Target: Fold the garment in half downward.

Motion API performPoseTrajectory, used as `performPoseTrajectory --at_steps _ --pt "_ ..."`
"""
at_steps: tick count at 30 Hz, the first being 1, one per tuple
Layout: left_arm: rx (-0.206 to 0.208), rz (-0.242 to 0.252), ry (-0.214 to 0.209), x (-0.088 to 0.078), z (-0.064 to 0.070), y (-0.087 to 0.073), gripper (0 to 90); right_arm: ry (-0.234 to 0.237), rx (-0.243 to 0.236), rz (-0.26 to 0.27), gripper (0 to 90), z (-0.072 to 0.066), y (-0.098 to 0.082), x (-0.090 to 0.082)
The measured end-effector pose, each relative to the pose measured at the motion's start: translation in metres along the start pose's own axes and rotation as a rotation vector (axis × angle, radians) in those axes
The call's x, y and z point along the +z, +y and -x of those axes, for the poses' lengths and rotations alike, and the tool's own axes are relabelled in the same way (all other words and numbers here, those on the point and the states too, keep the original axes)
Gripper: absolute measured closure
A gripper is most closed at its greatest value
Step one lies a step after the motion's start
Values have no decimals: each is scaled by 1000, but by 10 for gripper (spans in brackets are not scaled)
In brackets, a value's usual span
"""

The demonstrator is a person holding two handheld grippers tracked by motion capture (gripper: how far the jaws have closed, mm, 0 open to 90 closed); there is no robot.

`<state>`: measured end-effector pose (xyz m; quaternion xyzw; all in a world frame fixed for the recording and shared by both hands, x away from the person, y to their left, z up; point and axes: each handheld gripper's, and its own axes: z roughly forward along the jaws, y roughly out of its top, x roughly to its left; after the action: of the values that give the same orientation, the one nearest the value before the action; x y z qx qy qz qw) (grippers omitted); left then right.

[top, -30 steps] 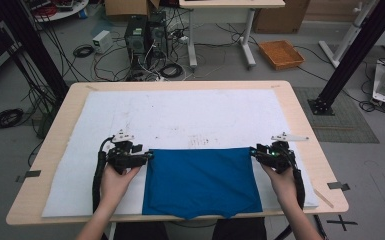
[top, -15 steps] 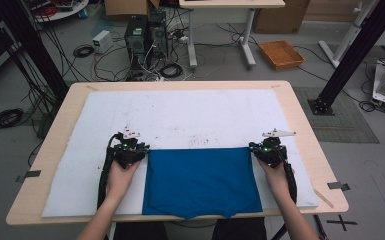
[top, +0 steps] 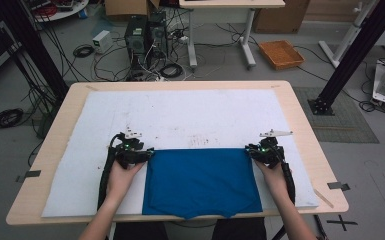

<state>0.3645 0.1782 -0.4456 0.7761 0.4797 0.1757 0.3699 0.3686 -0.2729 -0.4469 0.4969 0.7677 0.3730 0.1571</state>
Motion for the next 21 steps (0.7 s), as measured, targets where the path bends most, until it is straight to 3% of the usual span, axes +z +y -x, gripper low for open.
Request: performPoseTrajectory --at_steps 2,6,9,12,21 --pt "-11 0 -40 0 1 0 703 2 -6 -2 811 0 -1 0" --pt "7 6 -45 1 6 1 846 2 -17 9 855 0 -1 -1" --pt "-15 8 -63 0 3 1 866 -1 -31 17 864 0 -1 -2" --pt "-9 16 -61 0 2 3 869 5 -40 29 866 3 2 -1" --pt "-16 56 -23 12 -8 25 870 -13 -56 60 867 13 27 9"
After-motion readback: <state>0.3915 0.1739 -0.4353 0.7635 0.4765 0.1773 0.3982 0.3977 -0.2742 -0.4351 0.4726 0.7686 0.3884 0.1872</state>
